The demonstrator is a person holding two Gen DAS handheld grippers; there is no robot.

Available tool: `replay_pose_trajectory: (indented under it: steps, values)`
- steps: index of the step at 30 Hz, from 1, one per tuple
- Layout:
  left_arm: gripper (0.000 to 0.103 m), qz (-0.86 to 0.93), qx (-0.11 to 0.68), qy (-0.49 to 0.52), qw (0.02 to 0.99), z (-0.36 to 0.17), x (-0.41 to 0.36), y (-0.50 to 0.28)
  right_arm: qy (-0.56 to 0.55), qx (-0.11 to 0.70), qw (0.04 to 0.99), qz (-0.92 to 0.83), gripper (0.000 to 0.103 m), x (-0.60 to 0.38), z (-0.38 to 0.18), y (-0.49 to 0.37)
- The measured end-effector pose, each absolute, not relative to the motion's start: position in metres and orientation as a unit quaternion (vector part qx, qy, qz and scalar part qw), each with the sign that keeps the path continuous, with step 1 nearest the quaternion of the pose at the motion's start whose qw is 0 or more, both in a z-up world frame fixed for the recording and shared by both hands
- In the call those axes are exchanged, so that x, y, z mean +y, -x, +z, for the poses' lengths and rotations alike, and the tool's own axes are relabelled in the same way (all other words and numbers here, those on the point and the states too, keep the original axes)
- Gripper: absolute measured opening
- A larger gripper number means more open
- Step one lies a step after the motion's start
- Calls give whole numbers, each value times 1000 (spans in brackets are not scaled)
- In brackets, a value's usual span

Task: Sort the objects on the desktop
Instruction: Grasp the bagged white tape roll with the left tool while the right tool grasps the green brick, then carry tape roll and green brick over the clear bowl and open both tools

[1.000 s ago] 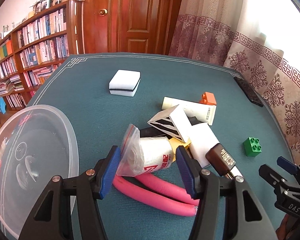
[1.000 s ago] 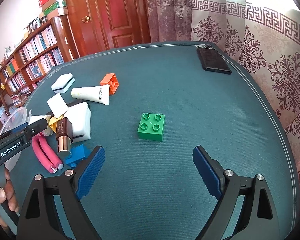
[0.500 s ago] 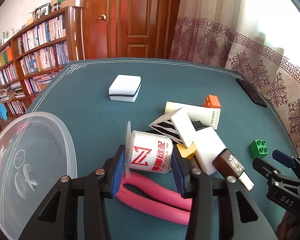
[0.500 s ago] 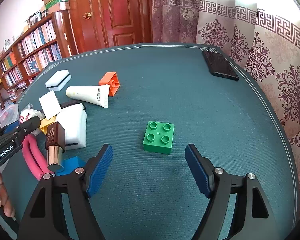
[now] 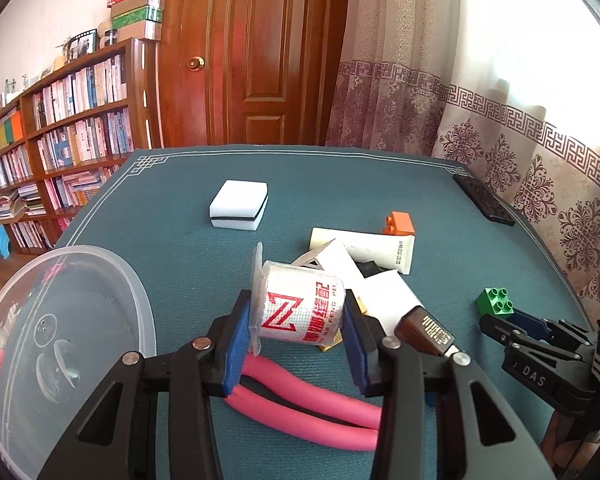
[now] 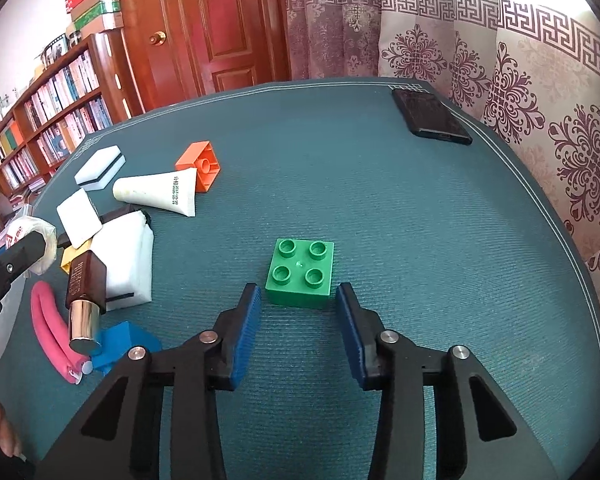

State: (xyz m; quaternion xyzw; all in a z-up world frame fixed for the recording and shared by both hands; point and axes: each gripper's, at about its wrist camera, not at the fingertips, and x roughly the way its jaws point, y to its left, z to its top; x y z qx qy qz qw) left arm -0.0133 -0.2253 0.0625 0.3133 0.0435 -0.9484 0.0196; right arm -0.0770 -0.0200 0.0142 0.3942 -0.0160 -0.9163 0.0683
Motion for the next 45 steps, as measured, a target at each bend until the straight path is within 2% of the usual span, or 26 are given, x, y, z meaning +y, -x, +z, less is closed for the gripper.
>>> replay_pose_trajectory:
  steps: [3, 22, 30, 42, 45]
  values:
    - [46, -948, 45, -314, 19, 61, -225, 12, -393, -18, 64, -917, 35, -19, 14, 77]
    - [46, -959, 64, -275, 19, 82, -235, -13, -339, -69, 63, -936, 35, -11, 45, 36]
    - [46, -960, 81, -265, 48, 87, -265, -31, -317, -63, 103, -941, 35, -43, 70, 18]
    - [46, -946, 106, -281, 123, 81, -336, -57, -331, -51, 181, -925, 35, -113, 74, 9]
    - [47, -946, 89, -278, 140, 85, -347, -66, -327, -44, 204, -922, 35, -133, 80, 7]
